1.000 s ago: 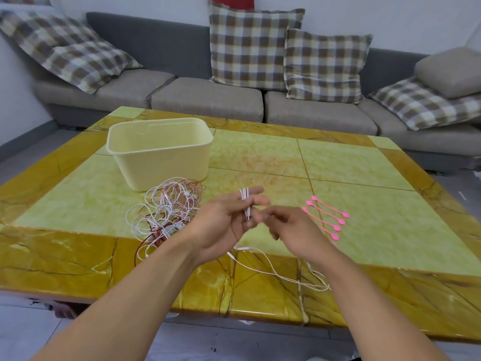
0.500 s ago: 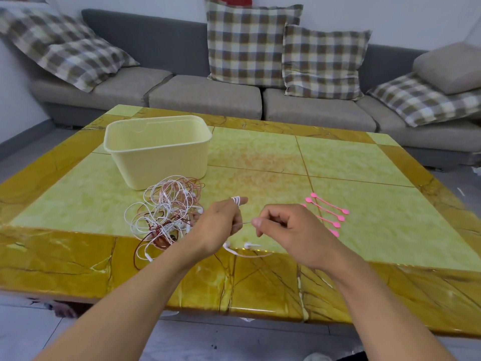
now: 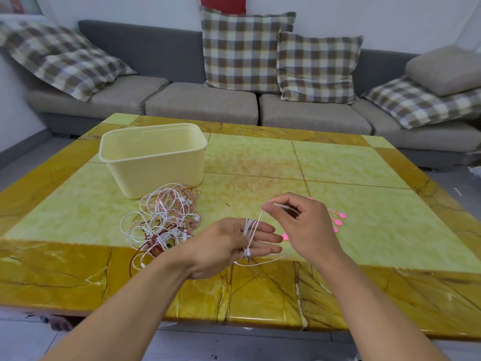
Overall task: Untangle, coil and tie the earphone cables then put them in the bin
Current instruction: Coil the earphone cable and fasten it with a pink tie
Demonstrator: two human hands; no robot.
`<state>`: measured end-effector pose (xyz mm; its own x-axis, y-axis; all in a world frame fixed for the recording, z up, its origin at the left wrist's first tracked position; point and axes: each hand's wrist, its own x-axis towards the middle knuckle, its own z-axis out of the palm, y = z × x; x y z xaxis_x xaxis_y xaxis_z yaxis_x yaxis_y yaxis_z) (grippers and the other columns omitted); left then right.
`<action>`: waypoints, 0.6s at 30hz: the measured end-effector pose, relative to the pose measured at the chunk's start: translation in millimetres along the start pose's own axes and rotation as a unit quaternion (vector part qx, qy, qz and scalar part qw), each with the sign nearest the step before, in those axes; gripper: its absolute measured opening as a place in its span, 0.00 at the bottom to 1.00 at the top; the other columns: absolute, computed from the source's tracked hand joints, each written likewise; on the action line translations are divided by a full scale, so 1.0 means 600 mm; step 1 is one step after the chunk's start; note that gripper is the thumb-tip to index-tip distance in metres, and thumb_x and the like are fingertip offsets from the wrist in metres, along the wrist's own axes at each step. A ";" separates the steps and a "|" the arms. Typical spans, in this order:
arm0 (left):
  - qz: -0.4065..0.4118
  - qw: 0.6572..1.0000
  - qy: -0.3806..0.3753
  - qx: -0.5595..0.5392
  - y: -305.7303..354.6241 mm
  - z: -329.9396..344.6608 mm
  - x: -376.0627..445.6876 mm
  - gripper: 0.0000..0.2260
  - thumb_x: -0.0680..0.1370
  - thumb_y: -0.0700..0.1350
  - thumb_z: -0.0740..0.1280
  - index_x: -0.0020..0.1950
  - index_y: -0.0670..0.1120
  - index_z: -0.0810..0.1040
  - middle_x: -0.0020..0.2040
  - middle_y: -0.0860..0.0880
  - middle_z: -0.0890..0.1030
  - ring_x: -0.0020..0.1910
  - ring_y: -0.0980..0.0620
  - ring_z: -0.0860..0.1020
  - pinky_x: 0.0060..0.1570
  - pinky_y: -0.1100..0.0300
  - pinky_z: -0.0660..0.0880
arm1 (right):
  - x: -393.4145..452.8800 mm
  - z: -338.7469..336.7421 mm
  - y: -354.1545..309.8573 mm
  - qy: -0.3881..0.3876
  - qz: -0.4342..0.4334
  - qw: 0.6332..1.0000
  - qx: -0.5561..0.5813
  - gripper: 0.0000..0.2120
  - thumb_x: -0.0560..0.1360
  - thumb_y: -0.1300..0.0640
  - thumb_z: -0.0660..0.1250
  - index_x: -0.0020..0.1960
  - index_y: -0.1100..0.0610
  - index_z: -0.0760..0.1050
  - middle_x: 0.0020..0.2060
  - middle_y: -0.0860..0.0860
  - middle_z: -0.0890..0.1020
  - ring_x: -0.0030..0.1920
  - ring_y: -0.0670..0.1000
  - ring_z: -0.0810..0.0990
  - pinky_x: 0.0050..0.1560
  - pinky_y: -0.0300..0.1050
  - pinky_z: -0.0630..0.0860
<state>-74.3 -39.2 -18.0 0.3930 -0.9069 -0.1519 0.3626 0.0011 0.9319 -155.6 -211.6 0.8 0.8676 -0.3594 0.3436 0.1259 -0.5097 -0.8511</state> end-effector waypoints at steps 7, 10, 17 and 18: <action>-0.014 0.999 0.024 -0.036 0.019 0.009 -0.001 0.20 0.79 0.37 0.51 0.59 0.33 0.81 0.32 0.43 0.74 0.27 0.51 0.62 0.30 0.60 0.61 | 0.003 0.006 0.004 0.016 0.027 0.998 0.048 0.04 0.73 0.54 0.77 0.42 0.46 0.85 0.40 0.40 0.87 0.45 0.40 0.85 0.45 0.32 0.76; -0.005 0.999 0.027 -0.024 0.018 0.009 0.004 0.18 0.82 0.45 0.59 0.58 0.33 0.81 0.29 0.47 0.68 0.25 0.54 0.57 0.30 0.60 0.55 | 0.007 0.012 0.011 0.008 0.056 0.997 0.061 0.04 0.74 0.54 0.76 0.42 0.45 0.85 0.40 0.40 0.87 0.44 0.40 0.85 0.45 0.34 0.77; 0.117 0.962 0.152 -0.196 0.026 0.013 0.020 0.18 0.81 0.27 0.54 0.70 0.32 0.69 0.57 0.42 0.85 0.42 0.53 0.84 0.39 0.66 0.79 | -0.008 0.052 0.020 -0.197 0.125 0.969 -0.084 0.18 0.83 0.49 0.64 0.35 0.51 0.81 0.24 0.45 0.75 0.24 0.43 0.67 0.30 0.41 0.63; 0.129 0.954 0.168 -0.211 0.027 0.005 0.020 0.19 0.81 0.26 0.53 0.72 0.32 0.67 0.59 0.42 0.84 0.48 0.51 0.85 0.44 0.66 0.81 | -0.013 0.060 0.018 -0.230 0.119 0.961 -0.095 0.16 0.83 0.48 0.64 0.41 0.51 0.83 0.24 0.45 0.74 0.25 0.44 0.67 0.31 0.42 0.63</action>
<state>-66.6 -51.3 -3.9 0.7384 -0.6672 -0.0978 0.4970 0.4405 0.7476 -143.7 -186.0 -25.7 0.9874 -0.1216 -0.1016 -0.1549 -0.6049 -0.7811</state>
